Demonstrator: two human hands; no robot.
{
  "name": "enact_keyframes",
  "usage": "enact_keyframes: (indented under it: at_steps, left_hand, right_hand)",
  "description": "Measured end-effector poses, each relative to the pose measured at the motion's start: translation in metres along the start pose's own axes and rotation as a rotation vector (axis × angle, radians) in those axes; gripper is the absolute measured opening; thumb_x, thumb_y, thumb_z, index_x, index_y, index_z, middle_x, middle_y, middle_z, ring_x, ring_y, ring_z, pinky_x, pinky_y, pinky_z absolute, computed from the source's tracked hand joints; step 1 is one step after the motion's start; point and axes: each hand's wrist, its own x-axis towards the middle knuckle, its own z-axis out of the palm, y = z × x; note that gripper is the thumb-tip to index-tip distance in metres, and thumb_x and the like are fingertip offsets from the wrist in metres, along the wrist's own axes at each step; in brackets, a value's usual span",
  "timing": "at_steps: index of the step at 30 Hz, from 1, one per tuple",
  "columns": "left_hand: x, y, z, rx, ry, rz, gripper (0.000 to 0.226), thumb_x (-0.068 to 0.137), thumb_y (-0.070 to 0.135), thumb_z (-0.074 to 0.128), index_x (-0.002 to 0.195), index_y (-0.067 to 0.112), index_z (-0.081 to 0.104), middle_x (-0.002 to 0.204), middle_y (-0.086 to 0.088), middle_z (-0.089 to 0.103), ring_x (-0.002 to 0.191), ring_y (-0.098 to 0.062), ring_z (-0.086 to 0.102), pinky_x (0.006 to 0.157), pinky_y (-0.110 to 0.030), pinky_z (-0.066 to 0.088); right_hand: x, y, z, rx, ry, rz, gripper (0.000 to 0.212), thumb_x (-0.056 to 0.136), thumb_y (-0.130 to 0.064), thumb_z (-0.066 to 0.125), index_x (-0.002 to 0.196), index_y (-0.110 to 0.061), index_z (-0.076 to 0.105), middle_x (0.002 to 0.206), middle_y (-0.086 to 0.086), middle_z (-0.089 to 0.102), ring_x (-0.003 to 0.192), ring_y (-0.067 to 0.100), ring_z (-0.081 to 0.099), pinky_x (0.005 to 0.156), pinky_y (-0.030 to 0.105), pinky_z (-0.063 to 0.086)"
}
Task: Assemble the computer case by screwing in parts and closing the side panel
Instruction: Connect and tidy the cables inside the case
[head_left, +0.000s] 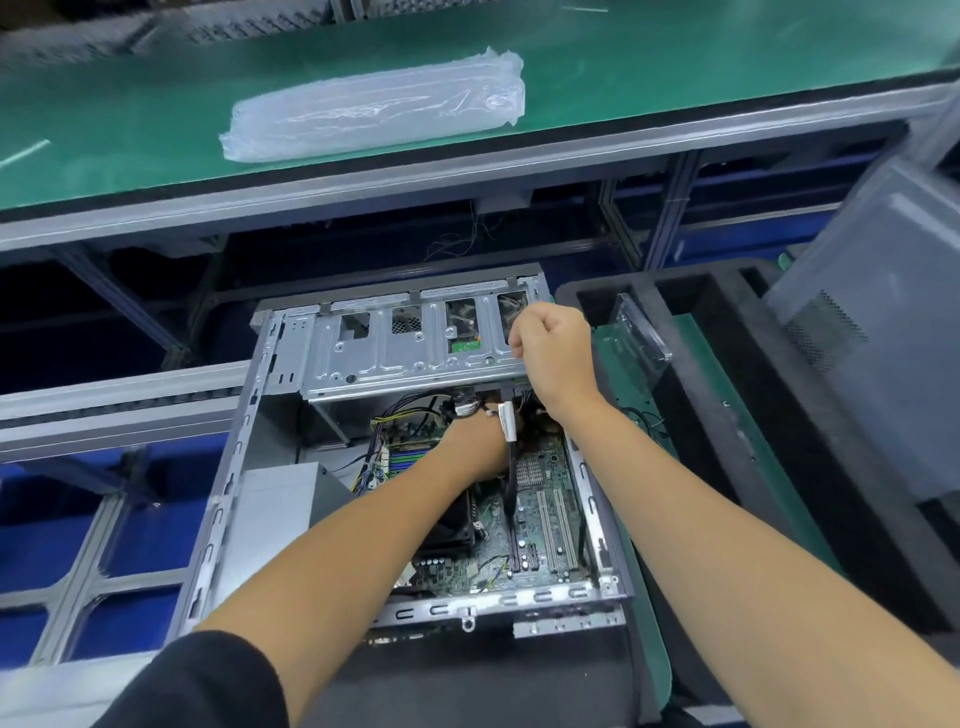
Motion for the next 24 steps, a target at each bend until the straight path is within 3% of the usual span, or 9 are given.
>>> enact_keyframes:
  at_steps: [5, 9, 12, 18, 24]
  left_hand:
    - [-0.010, -0.002, 0.007, 0.028, 0.078, 0.073, 0.028, 0.090, 0.003, 0.041, 0.116, 0.003, 0.052, 0.106, -0.017, 0.056, 0.093, -0.033, 0.058, 0.063, -0.034, 0.039]
    - [-0.012, -0.005, 0.008, -0.042, 0.076, 0.180, 0.041, 0.089, 0.001, 0.044, 0.126, 0.013, 0.054, 0.112, -0.017, 0.057, 0.097, -0.032, 0.056, 0.073, -0.038, 0.049]
    - [-0.009, -0.003, 0.008, -0.051, 0.077, 0.138, 0.035, 0.089, -0.001, 0.043, 0.122, 0.007, 0.050, 0.110, -0.019, 0.058, 0.094, -0.032, 0.056, 0.068, -0.036, 0.045]
    - [-0.004, 0.000, 0.008, -0.075, 0.095, 0.128, 0.047, 0.088, -0.001, 0.043, 0.133, 0.010, 0.044, 0.110, -0.019, 0.058, 0.098, -0.034, 0.057, 0.067, -0.036, 0.043]
    - [0.003, 0.003, 0.010, -0.092, 0.033, 0.092, 0.037, 0.092, 0.007, 0.043, 0.128, 0.010, 0.045, 0.104, -0.018, 0.056, 0.093, -0.033, 0.057, 0.061, -0.035, 0.039]
  right_hand:
    - [0.002, 0.000, 0.002, -0.004, 0.017, -0.004, 0.025, 0.082, 0.002, 0.046, 0.063, 0.017, 0.052, 0.067, 0.032, 0.054, 0.058, 0.020, 0.042, 0.057, 0.031, 0.034]
    - [0.004, 0.001, 0.003, -0.026, 0.005, 0.005, 0.025, 0.083, 0.003, 0.045, 0.065, 0.018, 0.053, 0.066, 0.033, 0.054, 0.058, 0.020, 0.042, 0.057, 0.030, 0.034]
    - [0.005, 0.001, 0.004, -0.034, 0.004, 0.001, 0.025, 0.083, 0.003, 0.045, 0.065, 0.019, 0.052, 0.068, 0.035, 0.053, 0.059, 0.021, 0.042, 0.058, 0.030, 0.033]
    - [0.005, 0.000, 0.003, -0.050, -0.005, -0.012, 0.025, 0.083, 0.003, 0.045, 0.064, 0.017, 0.052, 0.068, 0.034, 0.053, 0.060, 0.022, 0.042, 0.058, 0.031, 0.034]
    - [0.004, -0.001, 0.004, -0.031, -0.014, -0.007, 0.023, 0.081, 0.005, 0.046, 0.063, 0.018, 0.050, 0.067, 0.035, 0.049, 0.060, 0.021, 0.038, 0.058, 0.030, 0.030]
